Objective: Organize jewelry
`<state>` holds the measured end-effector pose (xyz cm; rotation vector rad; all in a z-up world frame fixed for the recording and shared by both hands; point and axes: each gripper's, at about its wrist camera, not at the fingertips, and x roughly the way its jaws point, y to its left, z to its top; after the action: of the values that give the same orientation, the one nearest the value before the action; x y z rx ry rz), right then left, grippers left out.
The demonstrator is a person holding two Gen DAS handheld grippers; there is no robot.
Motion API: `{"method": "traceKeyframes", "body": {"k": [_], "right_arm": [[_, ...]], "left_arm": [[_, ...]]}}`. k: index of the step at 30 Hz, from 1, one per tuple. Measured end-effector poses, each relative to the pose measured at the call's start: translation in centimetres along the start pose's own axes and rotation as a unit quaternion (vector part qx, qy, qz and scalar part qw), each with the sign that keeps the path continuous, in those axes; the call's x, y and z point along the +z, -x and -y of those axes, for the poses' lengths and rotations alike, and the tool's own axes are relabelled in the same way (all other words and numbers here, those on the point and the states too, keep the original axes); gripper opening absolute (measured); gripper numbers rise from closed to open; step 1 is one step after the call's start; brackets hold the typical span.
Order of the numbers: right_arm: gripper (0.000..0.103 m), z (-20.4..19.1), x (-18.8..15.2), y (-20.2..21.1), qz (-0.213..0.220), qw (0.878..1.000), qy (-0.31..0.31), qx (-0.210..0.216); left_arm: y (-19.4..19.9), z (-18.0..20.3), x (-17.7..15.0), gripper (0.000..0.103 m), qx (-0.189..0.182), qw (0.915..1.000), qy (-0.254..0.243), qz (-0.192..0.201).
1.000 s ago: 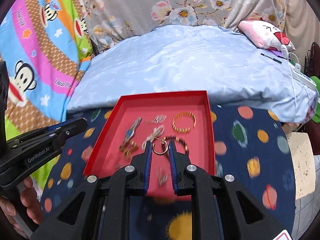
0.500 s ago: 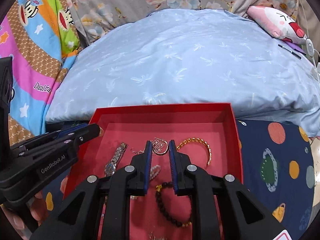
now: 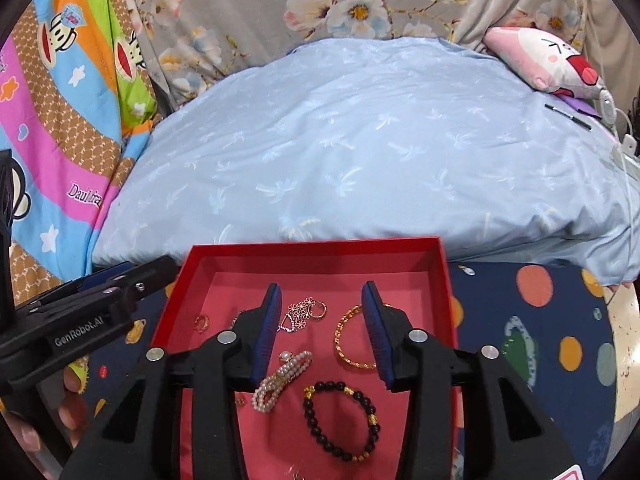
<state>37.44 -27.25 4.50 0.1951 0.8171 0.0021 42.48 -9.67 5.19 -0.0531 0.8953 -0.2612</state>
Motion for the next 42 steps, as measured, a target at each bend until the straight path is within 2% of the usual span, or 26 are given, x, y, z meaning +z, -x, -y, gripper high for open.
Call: {"method": "traceKeyframes", "body": {"k": [3,9,16,19,23,29,33,42], "right_arm": [[0.054,0.2,-0.5,2.8,0.016,1.0,-0.001,-0.011],[0.059,0.4,-4.1,7.8,0.018,1.0,-0.021,-0.015],[0.06,-0.8,-9.6,11.1,0.008,0.999,-0.021,-0.031],[0.064,-1.3,-11.4,12.4,0.007,0.999,-0.018,-0.039],[0.071,-1.8,-13.6,14.1,0.005,0.999,-0.019,-0.046],[0.072,-2.0,-15.4,15.1,-0.006,0.998,-0.021,-0.056],[0.077,-2.2,-16.0,16.0,-0.001,0.998,-0.02,-0.064],[0.081,-2.8,-16.8,16.9,0.001,0.997,-0.015,-0.074]], "left_arm": [[2.7,-0.3,-0.5,0.066,0.02,0.9995,-0.006,0.022],[7.8,-0.7,-3.8,0.066,0.039,0.9982,-0.019,0.043],[10.6,-0.4,-9.7,0.066,0.035,0.9992,-0.011,0.017],[11.4,0.3,-12.1,0.067,0.034,0.9994,-0.009,0.006],[12.4,1.3,-14.1,0.077,0.045,0.9988,-0.019,0.001],[13.7,2.5,-15.7,0.079,0.06,0.9975,-0.035,0.007],[14.3,3.1,-16.4,0.085,0.066,0.9968,-0.044,0.008],[14.7,3.4,-17.6,0.086,0.079,0.9959,-0.044,0.001]]}}
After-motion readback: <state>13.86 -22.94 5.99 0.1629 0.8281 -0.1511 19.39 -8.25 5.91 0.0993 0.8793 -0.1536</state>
